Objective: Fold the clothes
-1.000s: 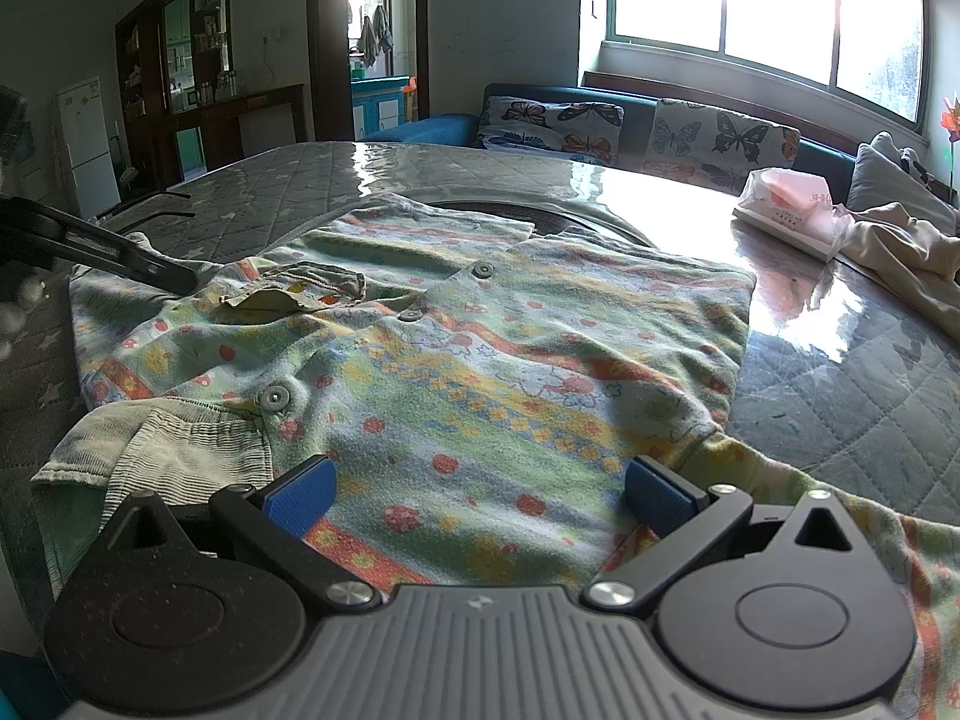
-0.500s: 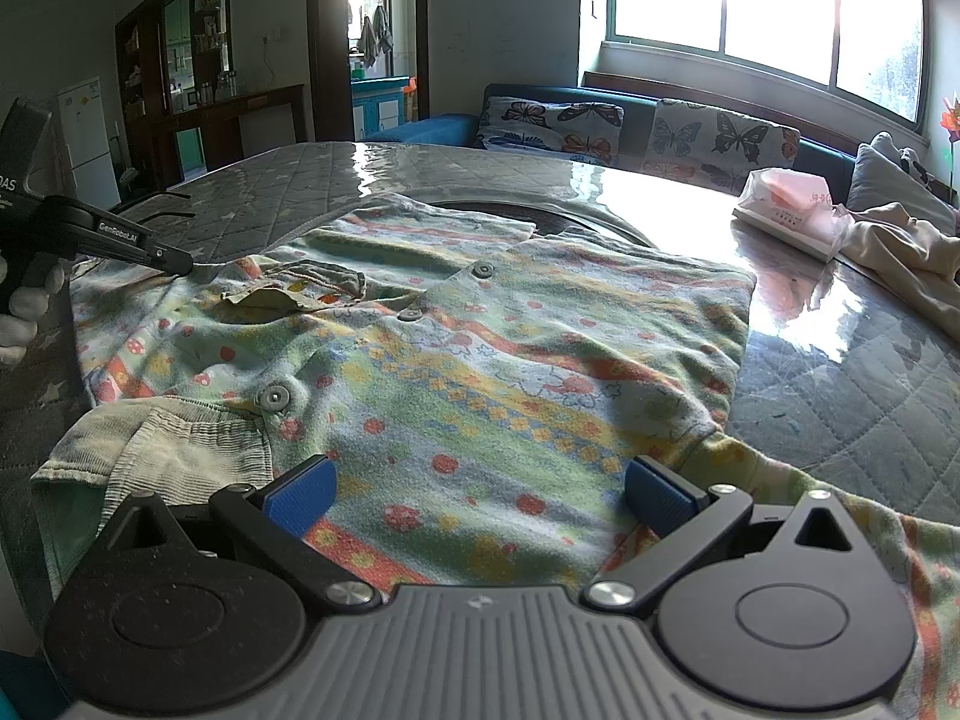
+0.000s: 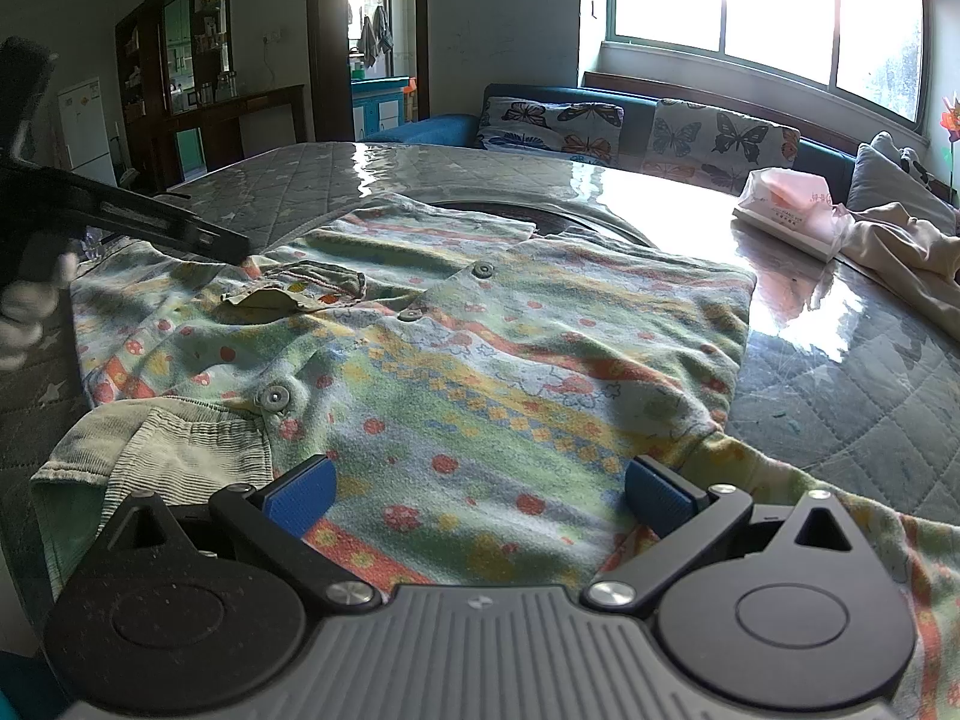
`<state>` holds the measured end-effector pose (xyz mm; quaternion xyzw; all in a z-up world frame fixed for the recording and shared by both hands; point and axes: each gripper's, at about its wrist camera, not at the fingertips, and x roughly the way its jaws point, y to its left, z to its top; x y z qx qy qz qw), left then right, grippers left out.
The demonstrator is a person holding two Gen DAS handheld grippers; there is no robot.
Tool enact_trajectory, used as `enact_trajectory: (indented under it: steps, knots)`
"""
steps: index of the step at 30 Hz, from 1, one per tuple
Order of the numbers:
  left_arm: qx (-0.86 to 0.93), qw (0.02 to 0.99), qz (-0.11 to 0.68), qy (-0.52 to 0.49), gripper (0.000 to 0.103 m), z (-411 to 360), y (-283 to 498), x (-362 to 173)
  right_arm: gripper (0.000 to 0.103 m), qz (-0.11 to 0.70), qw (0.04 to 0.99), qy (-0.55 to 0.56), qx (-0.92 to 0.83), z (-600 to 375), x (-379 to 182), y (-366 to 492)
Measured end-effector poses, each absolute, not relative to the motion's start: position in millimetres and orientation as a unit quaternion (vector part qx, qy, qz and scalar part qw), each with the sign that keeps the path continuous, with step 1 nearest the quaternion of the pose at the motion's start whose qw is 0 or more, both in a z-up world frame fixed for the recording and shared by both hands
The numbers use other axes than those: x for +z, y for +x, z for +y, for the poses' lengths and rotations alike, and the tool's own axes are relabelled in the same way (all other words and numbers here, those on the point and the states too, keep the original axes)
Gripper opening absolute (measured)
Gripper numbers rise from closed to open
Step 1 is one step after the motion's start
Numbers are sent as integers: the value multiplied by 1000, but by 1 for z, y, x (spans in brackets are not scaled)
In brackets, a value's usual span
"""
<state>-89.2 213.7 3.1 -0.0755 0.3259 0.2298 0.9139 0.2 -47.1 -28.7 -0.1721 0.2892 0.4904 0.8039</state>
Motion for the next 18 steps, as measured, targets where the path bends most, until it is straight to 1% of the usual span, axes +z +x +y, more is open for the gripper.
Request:
enact_trajectory:
  steps: [5,8,10,14,18]
  knots:
    - [227,907,352,-37,47,204,-71,-14,103,289,804,-172,490,-47,-29,0]
    - [226,910,349,-6,48,194,-73,-18,103,289,804,-172,490,-47,-29,0]
    - [226,910,348,3,51,191,-76,-18,103,289,804,-172,490,-47,-29,0]
    - [217,918,331,-5,53,187,-83,-8,103,289,804,-172,490,-47,-29,0]
    - [196,920,338,12,53,175,-78,-13,103,289,804,-172,490,-47,-29,0]
